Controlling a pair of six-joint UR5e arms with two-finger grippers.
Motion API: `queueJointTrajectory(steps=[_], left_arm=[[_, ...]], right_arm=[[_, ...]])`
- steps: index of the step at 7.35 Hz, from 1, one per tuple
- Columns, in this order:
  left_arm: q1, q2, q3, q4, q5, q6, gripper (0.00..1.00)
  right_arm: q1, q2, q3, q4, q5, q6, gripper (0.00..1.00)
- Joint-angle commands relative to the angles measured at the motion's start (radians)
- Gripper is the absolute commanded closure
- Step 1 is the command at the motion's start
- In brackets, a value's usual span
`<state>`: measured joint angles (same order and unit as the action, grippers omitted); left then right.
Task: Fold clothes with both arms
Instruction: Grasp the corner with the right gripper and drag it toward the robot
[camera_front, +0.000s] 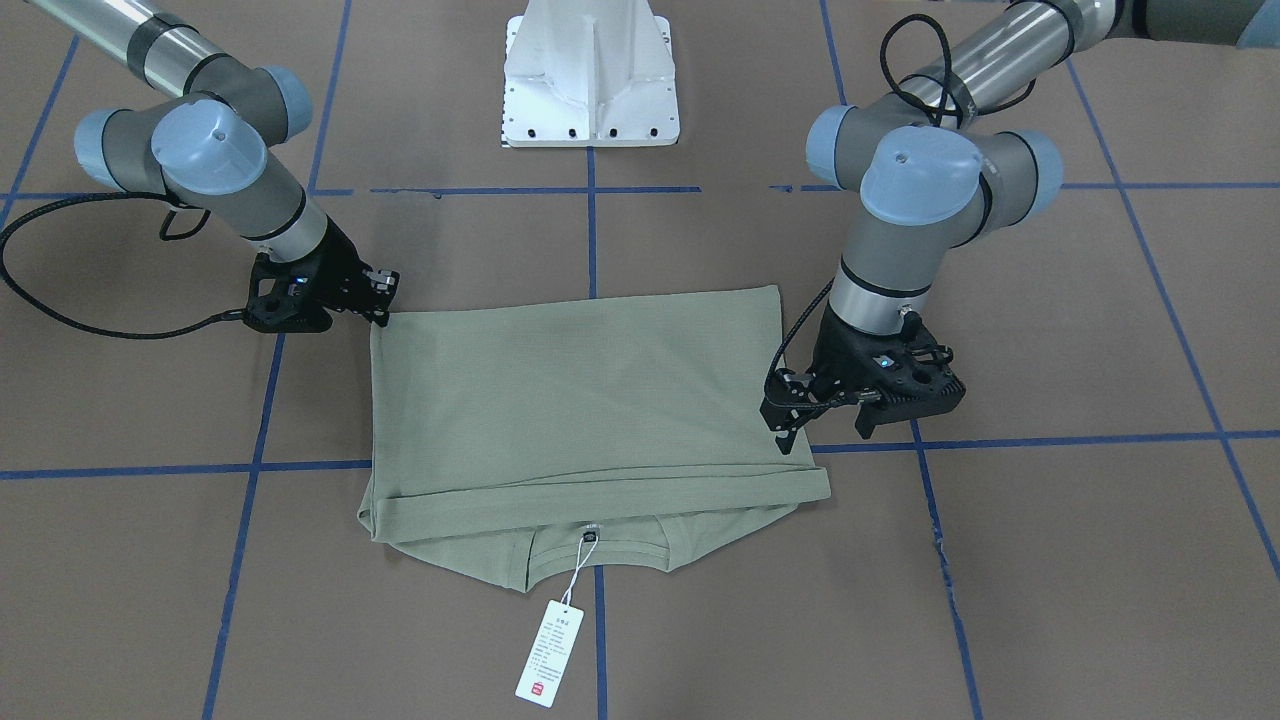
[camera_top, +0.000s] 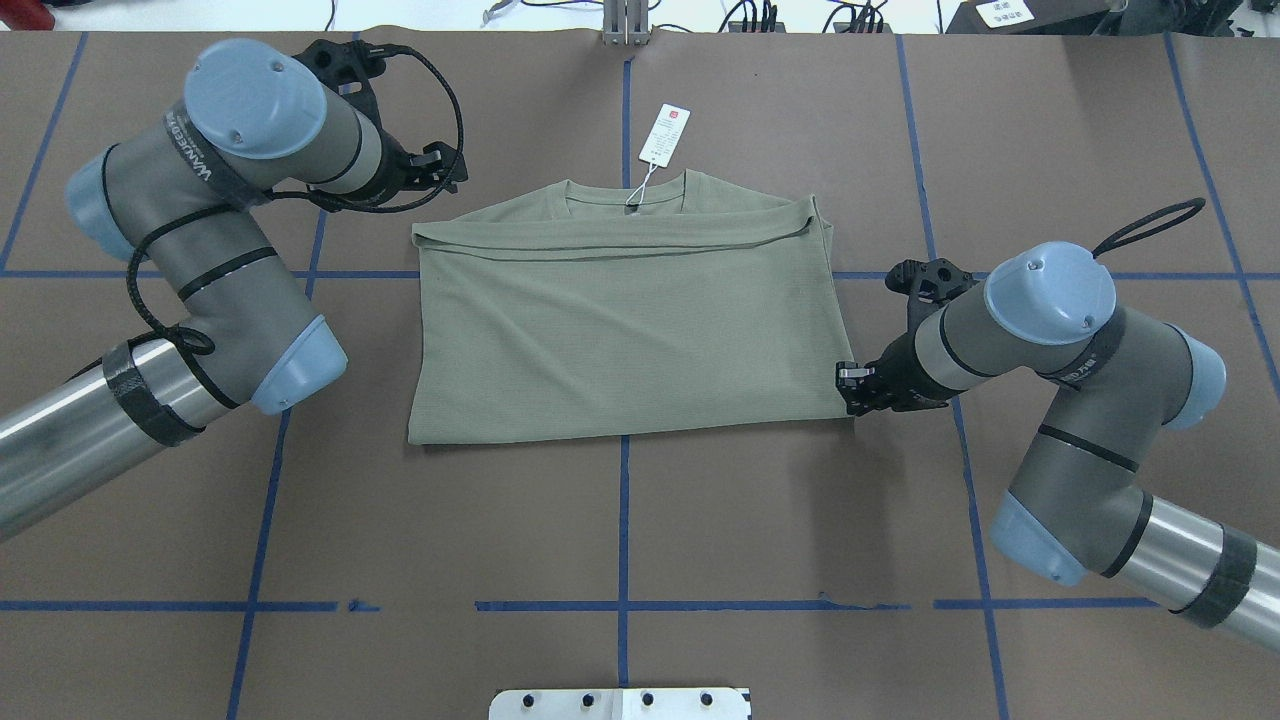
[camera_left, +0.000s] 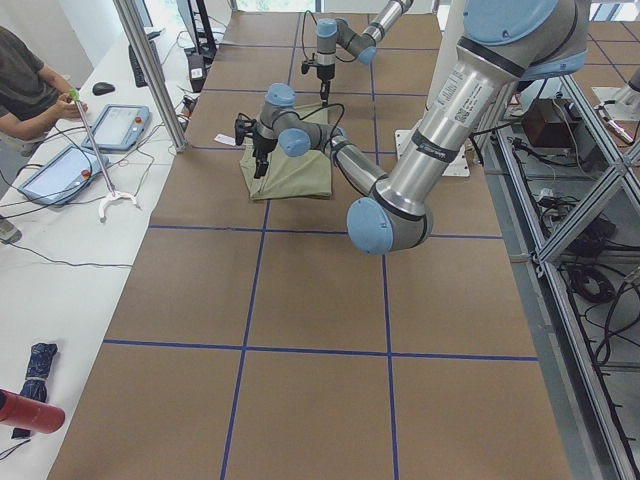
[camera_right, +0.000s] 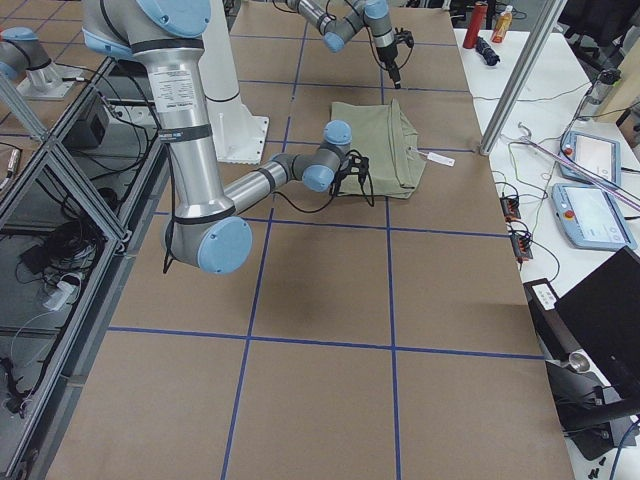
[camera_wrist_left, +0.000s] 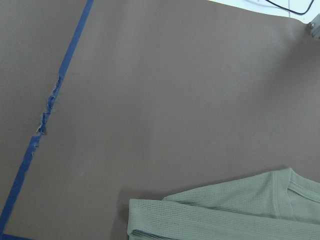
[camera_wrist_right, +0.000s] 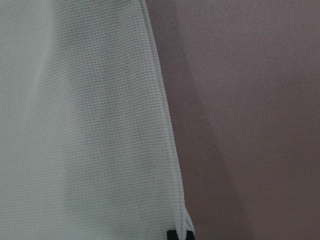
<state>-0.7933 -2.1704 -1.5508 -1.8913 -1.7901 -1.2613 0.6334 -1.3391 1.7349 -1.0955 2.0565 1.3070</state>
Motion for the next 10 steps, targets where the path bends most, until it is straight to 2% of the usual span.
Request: queueJointTrajectory(steps=[1, 2, 4, 5, 7, 8, 9, 10], left_arm=[[0.0, 0.0, -0.003, 0.0, 0.001, -0.001, 0.0], [0.0, 0.0, -0.015, 0.001, 0.002, -0.004, 0.0], [0.005, 0.0, -0.023, 0.001, 0.001, -0.033, 0.0], [0.006, 0.0, -0.032, 0.003, 0.002, -0.05, 0.01], [0.04, 0.007, -0.095, 0.056, 0.003, -0.064, 0.01], [0.042, 0.009, -0.116, 0.069, 0.003, -0.066, 0.01], [0.042, 0.02, -0.117, 0.069, 0.003, -0.064, 0.01], [0.043, 0.02, -0.117, 0.067, 0.002, -0.064, 0.01]], right_arm=[[0.002, -0.023, 0.03, 0.0, 0.002, 0.0, 1.0], [-0.035, -0.093, 0.113, 0.0, -0.003, 0.001, 1.0], [-0.166, -0.33, 0.355, 0.002, -0.003, 0.044, 1.0], [-0.24, -0.426, 0.439, 0.002, -0.003, 0.053, 1.0], [-0.43, -0.509, 0.517, 0.009, -0.006, 0.133, 1.0], [-0.492, -0.525, 0.517, 0.009, -0.003, 0.138, 0.59], [-0.506, -0.532, 0.54, 0.009, 0.005, 0.139, 0.01], [-0.503, -0.529, 0.551, 0.009, 0.005, 0.139, 0.0]])
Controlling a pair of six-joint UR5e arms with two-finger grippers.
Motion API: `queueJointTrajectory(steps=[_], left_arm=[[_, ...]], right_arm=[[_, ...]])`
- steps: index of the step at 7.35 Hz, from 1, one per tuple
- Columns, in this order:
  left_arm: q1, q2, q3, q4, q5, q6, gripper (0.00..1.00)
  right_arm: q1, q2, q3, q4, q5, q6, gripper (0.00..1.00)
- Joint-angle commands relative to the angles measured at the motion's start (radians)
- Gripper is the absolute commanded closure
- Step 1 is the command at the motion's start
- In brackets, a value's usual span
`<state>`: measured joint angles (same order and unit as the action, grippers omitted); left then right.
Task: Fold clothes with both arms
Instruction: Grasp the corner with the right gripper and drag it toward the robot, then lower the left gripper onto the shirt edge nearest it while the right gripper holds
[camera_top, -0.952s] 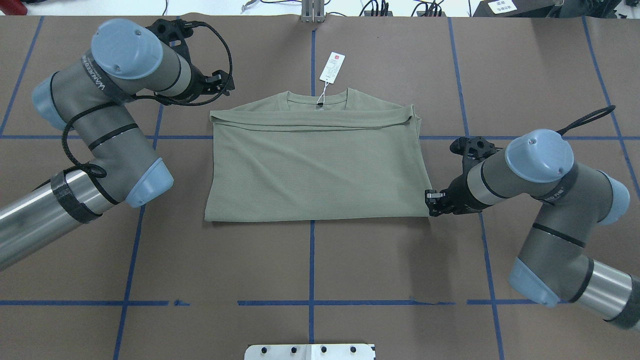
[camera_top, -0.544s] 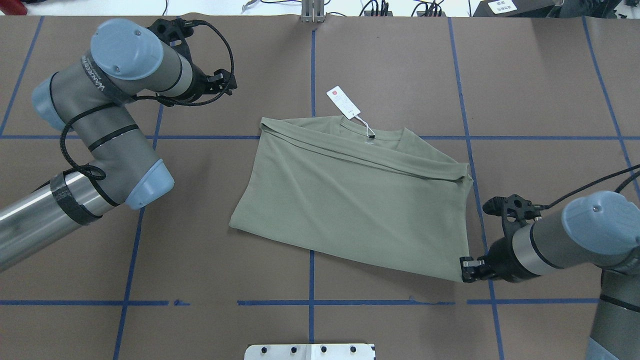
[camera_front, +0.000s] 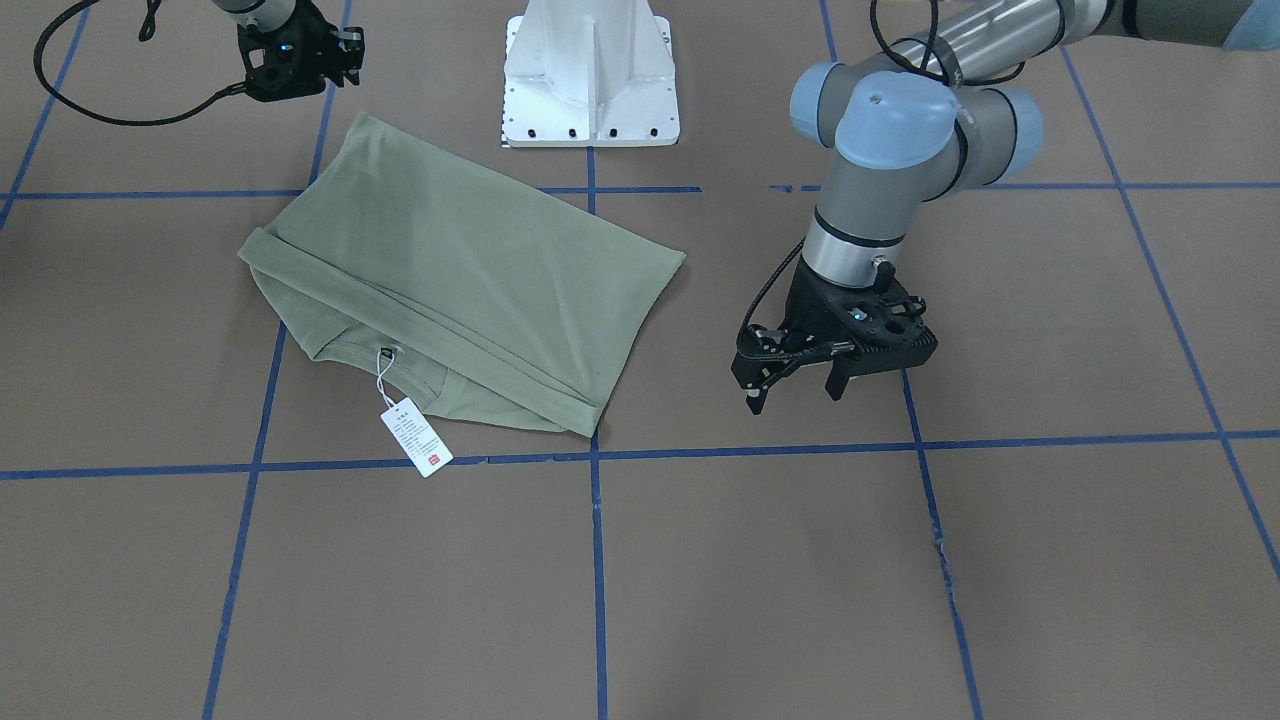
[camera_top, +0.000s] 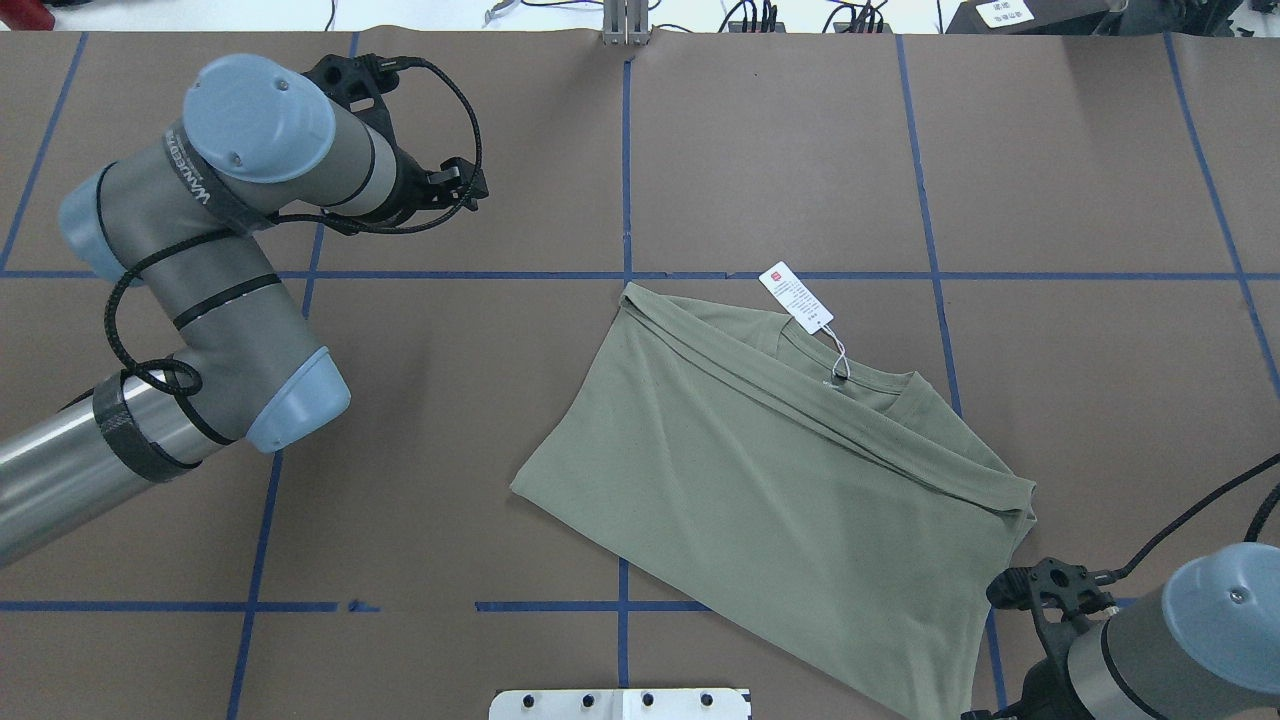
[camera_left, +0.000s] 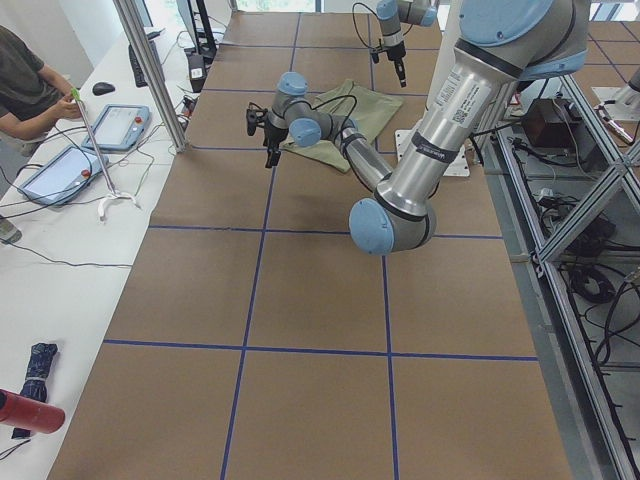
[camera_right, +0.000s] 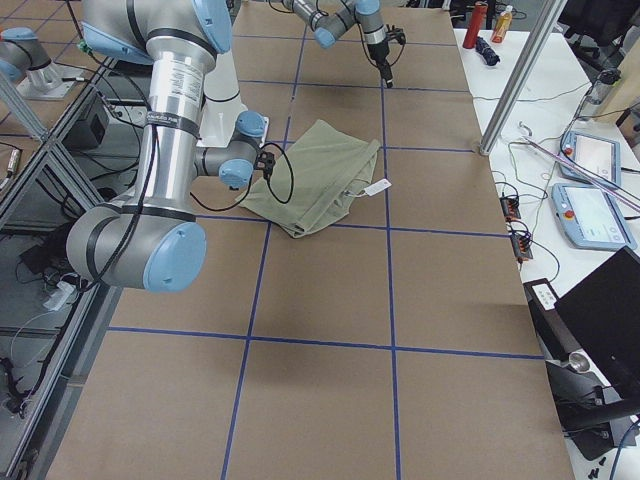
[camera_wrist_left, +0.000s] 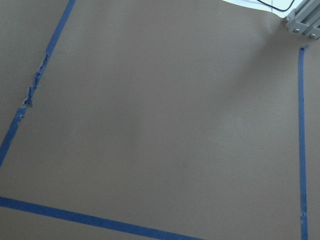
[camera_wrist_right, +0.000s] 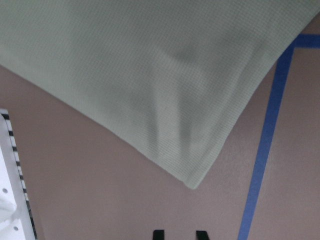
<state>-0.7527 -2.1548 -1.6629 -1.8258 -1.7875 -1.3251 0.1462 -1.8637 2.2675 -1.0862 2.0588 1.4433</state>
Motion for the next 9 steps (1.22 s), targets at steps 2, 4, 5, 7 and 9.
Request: queueJointTrajectory(steps=[2, 4, 5, 7, 9], left_arm=[[0.053, 0.006, -0.036, 0.003, -0.012, -0.016, 0.01], [0.197, 0.05, -0.113, 0.002, -0.052, -0.228, 0.01], [0.281, 0.056, -0.118, 0.0, -0.047, -0.344, 0.01], [0.395, 0.061, -0.124, 0.002, -0.043, -0.463, 0.02], [0.406, 0.055, -0.084, 0.002, 0.002, -0.457, 0.06]], right_arm=[[0.138, 0.026, 0.018, 0.003, 0.003, 0.002, 0.0], [0.309, 0.107, 0.0, 0.003, -0.009, 0.003, 0.0], [0.39, 0.13, -0.003, 0.003, -0.009, 0.003, 0.0], [0.444, 0.153, -0.009, 0.003, 0.007, 0.002, 0.0], [0.452, 0.169, -0.011, 0.003, 0.012, 0.0, 0.0]])
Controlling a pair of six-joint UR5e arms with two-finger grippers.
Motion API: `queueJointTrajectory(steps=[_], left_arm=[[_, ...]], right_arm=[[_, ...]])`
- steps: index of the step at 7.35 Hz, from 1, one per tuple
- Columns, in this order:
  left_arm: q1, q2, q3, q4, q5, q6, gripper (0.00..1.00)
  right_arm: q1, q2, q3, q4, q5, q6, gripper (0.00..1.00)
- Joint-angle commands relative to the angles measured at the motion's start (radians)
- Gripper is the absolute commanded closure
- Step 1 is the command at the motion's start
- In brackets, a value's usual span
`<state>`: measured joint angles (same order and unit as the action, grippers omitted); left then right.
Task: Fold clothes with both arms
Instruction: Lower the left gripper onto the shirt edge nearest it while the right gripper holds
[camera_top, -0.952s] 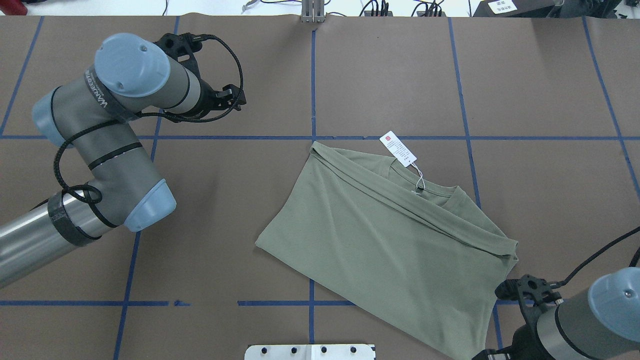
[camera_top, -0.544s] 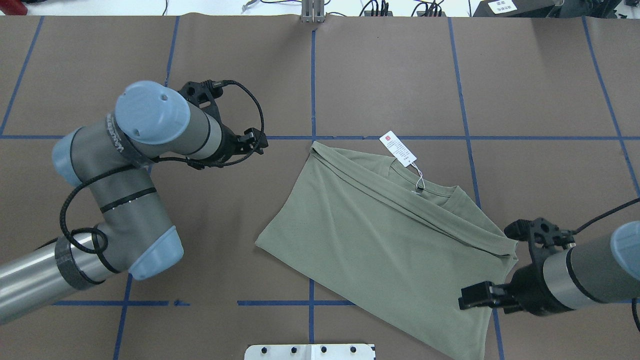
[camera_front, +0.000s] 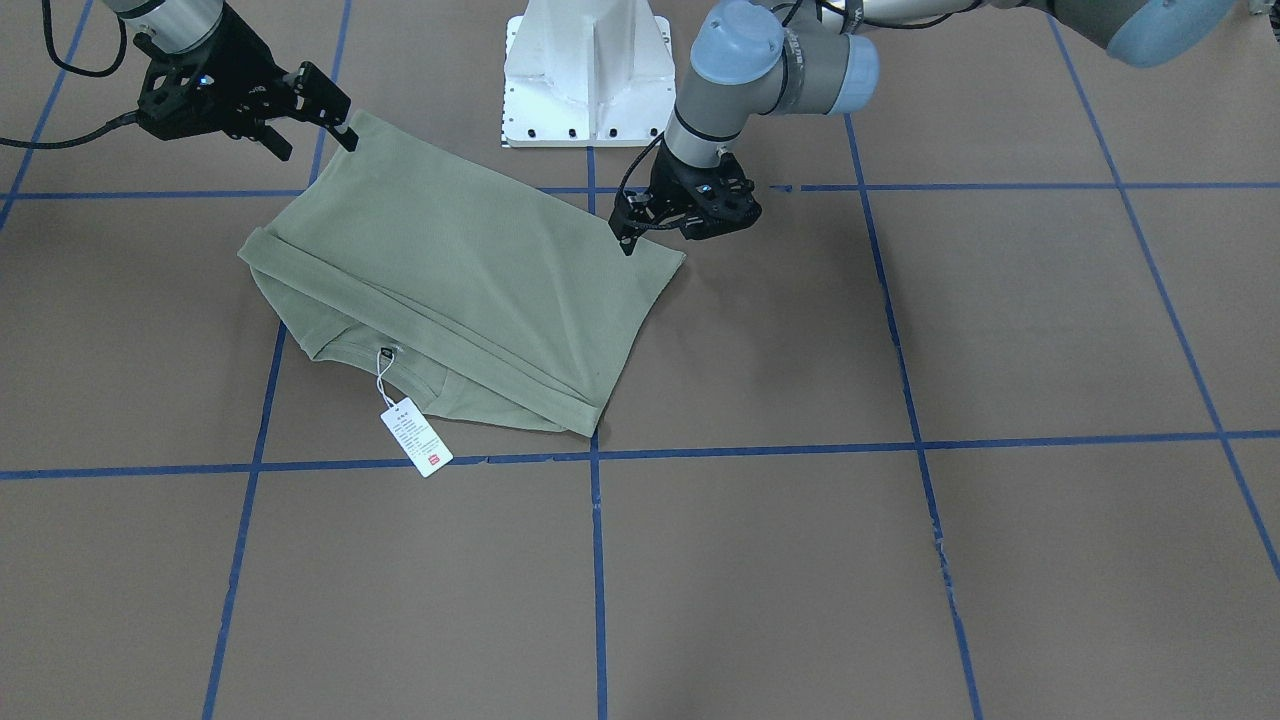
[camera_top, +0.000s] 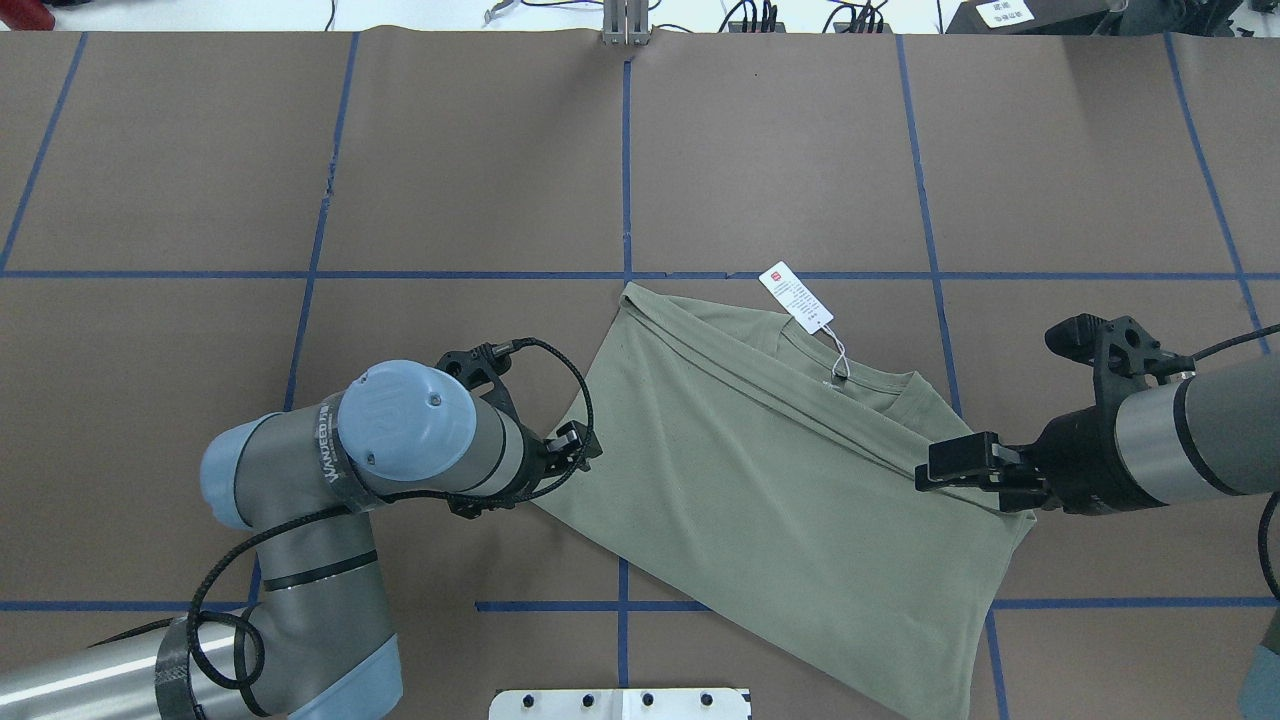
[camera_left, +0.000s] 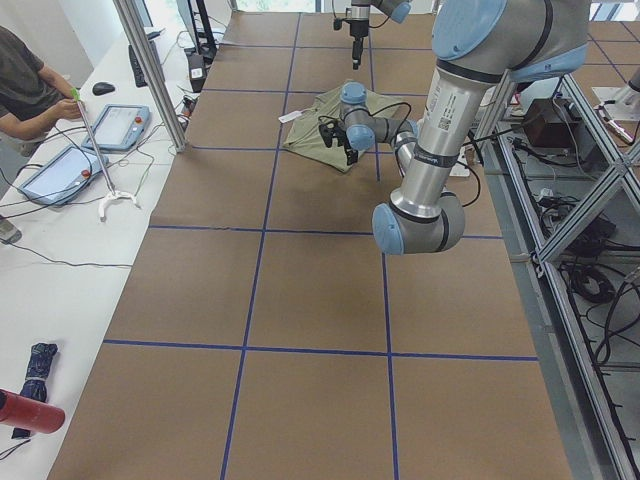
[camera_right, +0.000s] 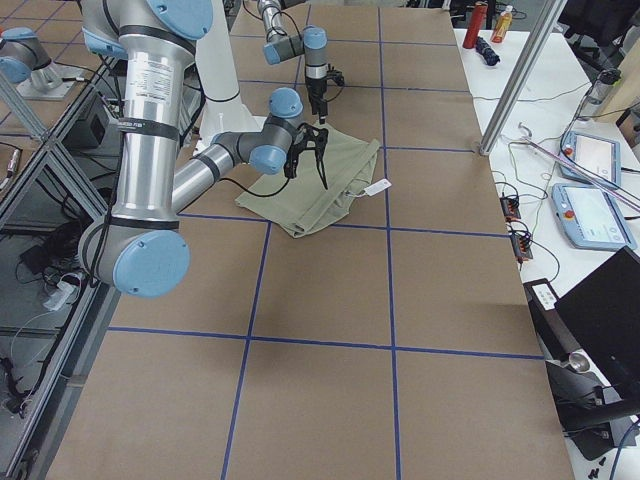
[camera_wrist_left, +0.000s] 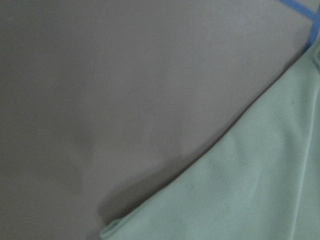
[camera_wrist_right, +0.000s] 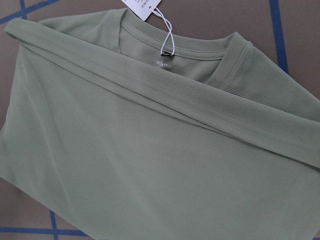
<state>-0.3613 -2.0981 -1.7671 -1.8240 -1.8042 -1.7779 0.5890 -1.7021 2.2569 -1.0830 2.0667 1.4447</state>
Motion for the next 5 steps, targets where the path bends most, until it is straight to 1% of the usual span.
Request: queueJointTrajectory(steps=[1, 2, 3, 4, 5], left_arm=[[0.015, -0.003, 0.046, -0.008, 0.034, -0.005, 0.07], [0.013, -0.007, 0.057, -0.008, 0.039, -0.006, 0.11], [0.012, -0.007, 0.057, -0.006, 0.039, -0.009, 0.17], [0.012, -0.007, 0.057, -0.008, 0.039, -0.014, 0.38], [0.012, -0.01, 0.055, -0.006, 0.04, -0.014, 0.75]], right_arm=[[0.012, 0.007, 0.0, 0.0, 0.019, 0.0, 0.0], [0.014, 0.007, 0.001, 0.0, 0.021, 0.0, 0.0], [0.014, 0.007, 0.0, 0.0, 0.021, 0.0, 0.0], [0.014, 0.007, 0.0, 0.0, 0.021, 0.0, 0.0], [0.014, 0.007, 0.0, 0.0, 0.021, -0.001, 0.0]])
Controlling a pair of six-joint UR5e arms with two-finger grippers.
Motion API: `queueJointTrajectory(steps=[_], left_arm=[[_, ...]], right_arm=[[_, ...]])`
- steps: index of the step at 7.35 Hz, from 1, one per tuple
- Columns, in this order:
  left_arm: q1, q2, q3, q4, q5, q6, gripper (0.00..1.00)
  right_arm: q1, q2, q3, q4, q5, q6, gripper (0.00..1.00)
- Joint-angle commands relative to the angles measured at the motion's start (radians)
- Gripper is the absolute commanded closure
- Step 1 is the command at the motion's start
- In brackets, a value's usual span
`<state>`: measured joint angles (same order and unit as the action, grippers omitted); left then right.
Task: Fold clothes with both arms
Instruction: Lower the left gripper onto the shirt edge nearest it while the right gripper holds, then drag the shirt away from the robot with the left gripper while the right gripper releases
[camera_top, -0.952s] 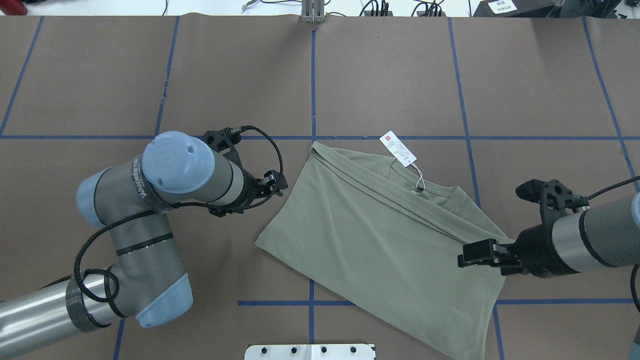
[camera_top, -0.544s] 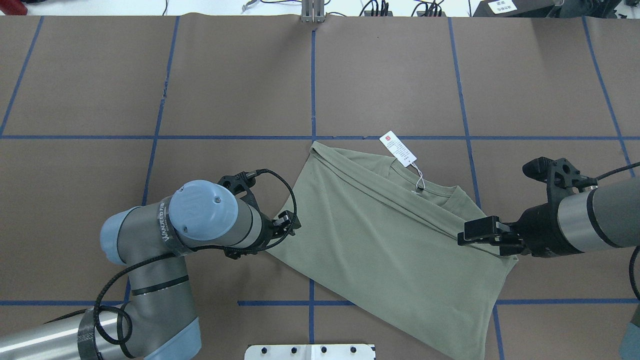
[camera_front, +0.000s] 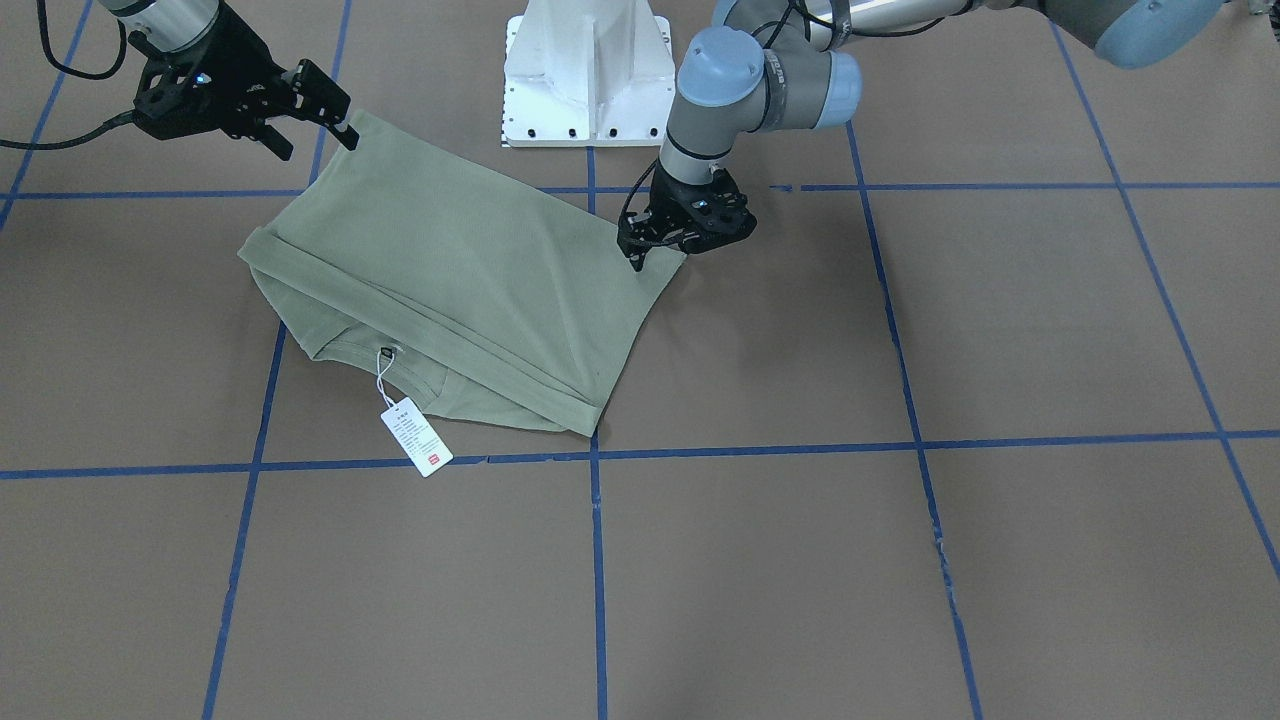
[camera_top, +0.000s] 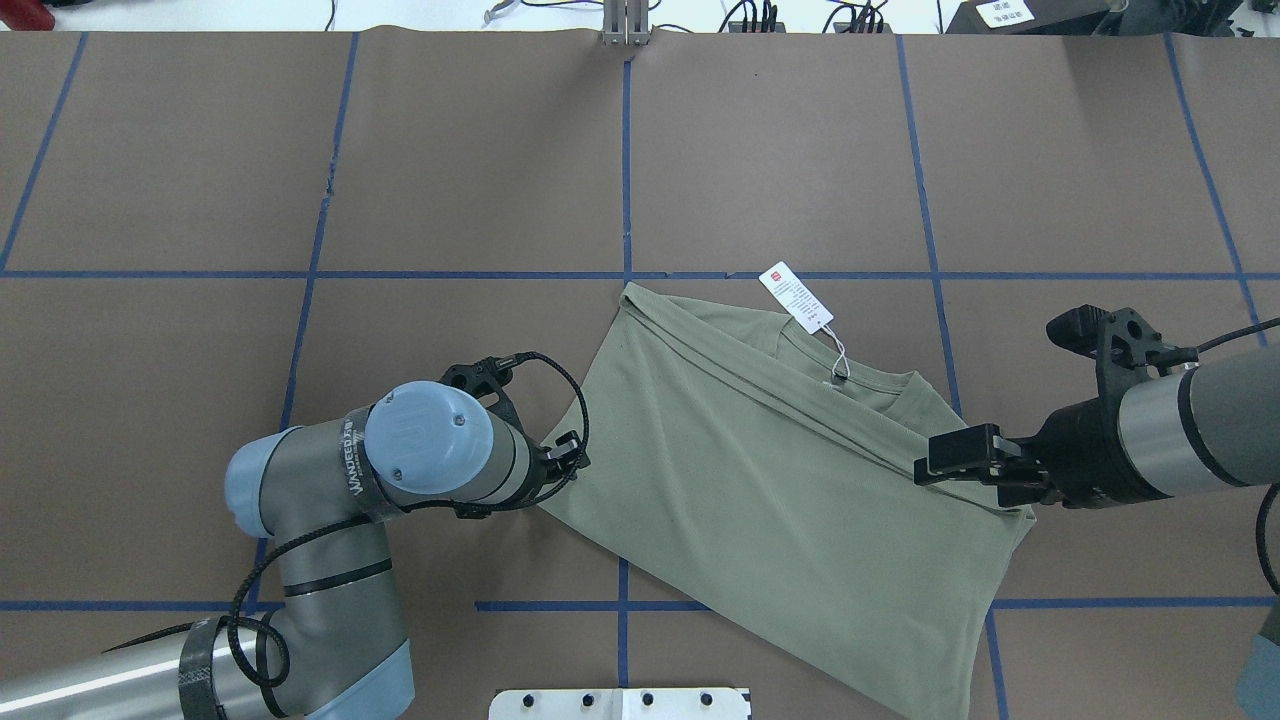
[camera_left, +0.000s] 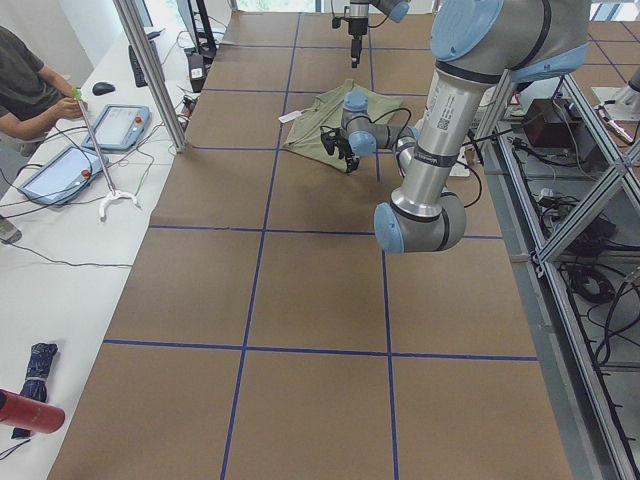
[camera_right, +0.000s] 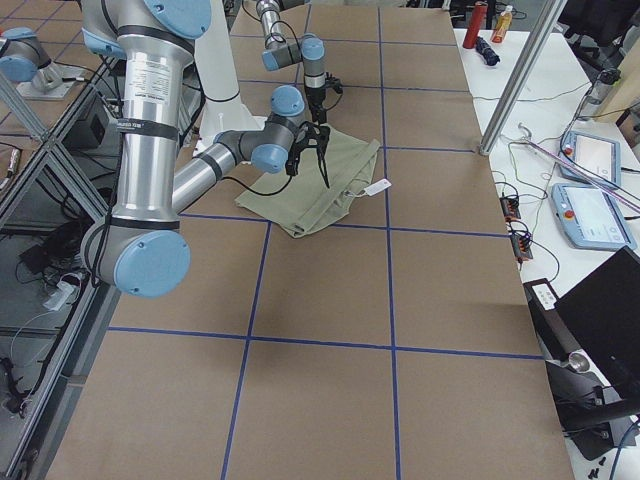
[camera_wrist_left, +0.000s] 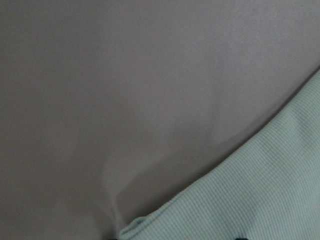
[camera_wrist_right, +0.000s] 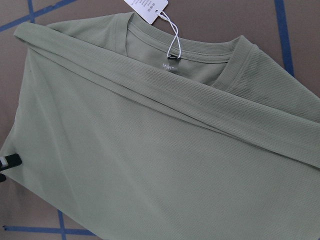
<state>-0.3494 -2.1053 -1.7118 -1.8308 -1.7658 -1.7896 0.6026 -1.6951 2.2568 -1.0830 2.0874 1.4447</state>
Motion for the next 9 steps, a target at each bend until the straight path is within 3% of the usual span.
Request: queueJointTrajectory(steps=[1, 4, 6, 8, 9], left_arm=[[0.0, -0.002, -0.011, 0.004, 0.0, 0.001, 1.0], [-0.032, -0.001, -0.012, 0.01, -0.006, 0.007, 1.0], [-0.144, -0.002, 0.012, 0.01, -0.004, 0.062, 1.0], [-0.245, -0.015, 0.085, 0.001, -0.004, 0.186, 1.0], [-0.3, -0.069, 0.159, -0.022, -0.003, 0.266, 1.0]], right_arm=[[0.0, 0.0, -0.002, 0.0, 0.0, 0.0, 0.0], [0.002, -0.001, -0.002, 0.0, 0.0, 0.0, 0.0], [0.0, 0.0, -0.005, 0.0, 0.0, 0.0, 0.0], [0.0, 0.002, -0.003, 0.0, -0.006, 0.0, 0.0], [0.0, 0.008, -0.003, 0.0, -0.016, 0.0, 0.0]])
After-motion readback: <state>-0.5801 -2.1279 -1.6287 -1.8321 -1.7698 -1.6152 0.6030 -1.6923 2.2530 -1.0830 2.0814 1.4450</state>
